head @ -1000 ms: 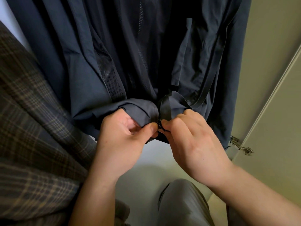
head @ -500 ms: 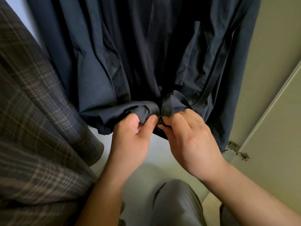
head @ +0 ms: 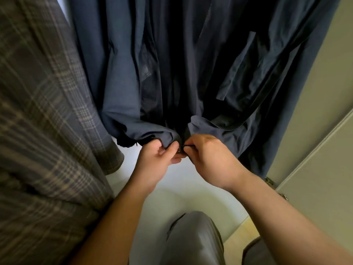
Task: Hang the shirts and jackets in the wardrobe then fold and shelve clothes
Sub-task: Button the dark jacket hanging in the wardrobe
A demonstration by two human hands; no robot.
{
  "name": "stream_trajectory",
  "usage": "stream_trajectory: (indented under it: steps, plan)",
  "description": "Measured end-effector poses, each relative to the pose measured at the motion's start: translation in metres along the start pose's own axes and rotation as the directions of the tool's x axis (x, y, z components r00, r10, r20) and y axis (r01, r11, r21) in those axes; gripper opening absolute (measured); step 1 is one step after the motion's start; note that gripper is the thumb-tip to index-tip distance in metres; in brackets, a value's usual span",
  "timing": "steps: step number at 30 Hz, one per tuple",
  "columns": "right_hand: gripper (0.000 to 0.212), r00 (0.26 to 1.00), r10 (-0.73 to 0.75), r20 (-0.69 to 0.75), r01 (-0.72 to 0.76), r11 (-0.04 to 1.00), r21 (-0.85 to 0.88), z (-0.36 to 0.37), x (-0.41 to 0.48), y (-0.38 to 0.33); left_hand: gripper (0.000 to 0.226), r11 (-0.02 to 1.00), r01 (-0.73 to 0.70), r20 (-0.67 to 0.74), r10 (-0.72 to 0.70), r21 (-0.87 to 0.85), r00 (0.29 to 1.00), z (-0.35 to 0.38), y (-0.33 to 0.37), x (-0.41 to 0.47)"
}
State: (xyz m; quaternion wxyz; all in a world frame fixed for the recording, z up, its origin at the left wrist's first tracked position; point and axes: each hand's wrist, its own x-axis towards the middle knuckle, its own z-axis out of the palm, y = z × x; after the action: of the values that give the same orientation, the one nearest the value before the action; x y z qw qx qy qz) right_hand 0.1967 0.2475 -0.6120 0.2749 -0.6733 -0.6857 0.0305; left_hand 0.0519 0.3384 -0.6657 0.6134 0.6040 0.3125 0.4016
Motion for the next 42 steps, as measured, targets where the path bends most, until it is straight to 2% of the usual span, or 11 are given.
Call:
stream_trajectory:
  steps: [3,5,8,11,14,18,29,33,36,39,42]
  plan:
    - [0.020,0.994,0.095,0.061,-0.099,0.994,0.056,0.015,0.007,0.000,0.030,0.983,0.048,-0.027,-0.054,-0.175,0.998,0.001,-0.023,-0.003]
    - [0.019,0.982,0.172,0.078,-0.180,0.977,0.114,0.023,0.011,0.001,0.036,0.978,0.047,-0.024,-0.053,-0.205,0.998,0.001,-0.034,-0.004]
    - [0.019,0.971,0.215,0.100,-0.226,0.967,0.116,0.032,0.011,0.002,0.035,0.977,0.067,-0.116,-0.092,-0.201,0.989,-0.002,-0.049,-0.006]
    - [0.013,0.988,0.130,0.088,-0.119,0.986,-0.120,0.042,0.005,0.005,0.036,0.982,0.096,-0.149,-0.120,-0.160,0.982,-0.001,-0.063,-0.011]
    - [0.016,0.994,0.036,0.103,0.006,0.923,-0.384,0.051,0.001,0.004,0.028,0.965,0.160,-0.115,-0.187,-0.208,0.976,0.003,-0.077,-0.016]
    - [0.023,0.997,0.018,0.081,0.024,0.874,-0.485,0.054,0.003,0.006,0.012,0.921,0.243,-0.098,-0.284,-0.304,0.954,0.005,-0.092,-0.018]
    - [0.023,0.994,0.104,-0.026,-0.105,0.897,-0.430,0.065,0.002,0.009,0.026,0.843,0.282,0.054,-0.290,-0.458,0.956,0.011,-0.097,-0.019]
    - [0.016,0.993,0.106,0.057,-0.071,0.901,-0.429,0.069,-0.005,0.012,0.021,0.859,0.275,0.008,-0.301,-0.432,0.954,0.004,-0.102,-0.020]
    - [0.030,0.988,0.131,0.084,-0.081,0.892,-0.444,0.070,-0.005,0.017,0.019,0.856,0.344,0.018,-0.366,-0.386,0.930,-0.001,-0.110,-0.023]
    - [0.029,0.991,0.116,0.071,-0.080,0.919,-0.387,0.075,-0.003,0.013,0.028,0.844,0.377,0.008,-0.405,-0.382,0.914,0.000,-0.113,-0.023]
    - [0.025,0.982,0.164,0.094,-0.134,0.954,-0.270,0.085,-0.002,0.007,0.027,0.822,0.392,0.049,-0.410,-0.414,0.911,0.000,-0.115,-0.024]
